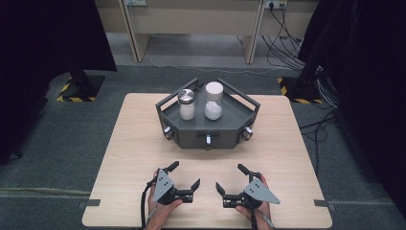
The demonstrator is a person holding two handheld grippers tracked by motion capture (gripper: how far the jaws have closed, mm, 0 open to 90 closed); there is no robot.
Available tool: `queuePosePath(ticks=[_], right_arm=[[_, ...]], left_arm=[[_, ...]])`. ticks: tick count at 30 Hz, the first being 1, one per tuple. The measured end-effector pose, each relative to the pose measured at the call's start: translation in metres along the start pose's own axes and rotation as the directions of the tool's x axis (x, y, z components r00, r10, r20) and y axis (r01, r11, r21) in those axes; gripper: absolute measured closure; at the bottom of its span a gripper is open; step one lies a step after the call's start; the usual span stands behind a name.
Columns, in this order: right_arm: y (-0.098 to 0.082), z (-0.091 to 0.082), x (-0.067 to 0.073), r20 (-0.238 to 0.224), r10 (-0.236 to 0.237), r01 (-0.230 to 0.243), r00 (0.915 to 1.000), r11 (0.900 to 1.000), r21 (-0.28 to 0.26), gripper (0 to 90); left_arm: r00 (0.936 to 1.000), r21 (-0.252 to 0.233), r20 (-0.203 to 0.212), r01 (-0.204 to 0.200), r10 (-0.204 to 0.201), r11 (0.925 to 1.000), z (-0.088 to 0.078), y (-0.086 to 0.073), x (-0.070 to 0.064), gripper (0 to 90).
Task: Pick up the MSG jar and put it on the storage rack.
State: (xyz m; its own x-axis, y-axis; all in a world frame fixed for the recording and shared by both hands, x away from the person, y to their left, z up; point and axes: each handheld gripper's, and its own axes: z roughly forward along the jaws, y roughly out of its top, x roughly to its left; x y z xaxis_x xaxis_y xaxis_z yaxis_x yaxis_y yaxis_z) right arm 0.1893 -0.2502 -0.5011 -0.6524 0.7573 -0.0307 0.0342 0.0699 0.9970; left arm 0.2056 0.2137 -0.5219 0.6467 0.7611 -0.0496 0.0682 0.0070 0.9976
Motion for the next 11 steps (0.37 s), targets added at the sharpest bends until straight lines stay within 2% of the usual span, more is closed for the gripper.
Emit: queuePosePath(ticks=[11], right_arm=[[0.0001,-0.0003,-0.0004,0.003,-0.001,0.001,1.0,1.0,-0.001,0.5]], left_arm=[[1.0,-0.002,-0.001,0.0,0.0,1.0,0.0,-0.0001,0.0002,0.6]])
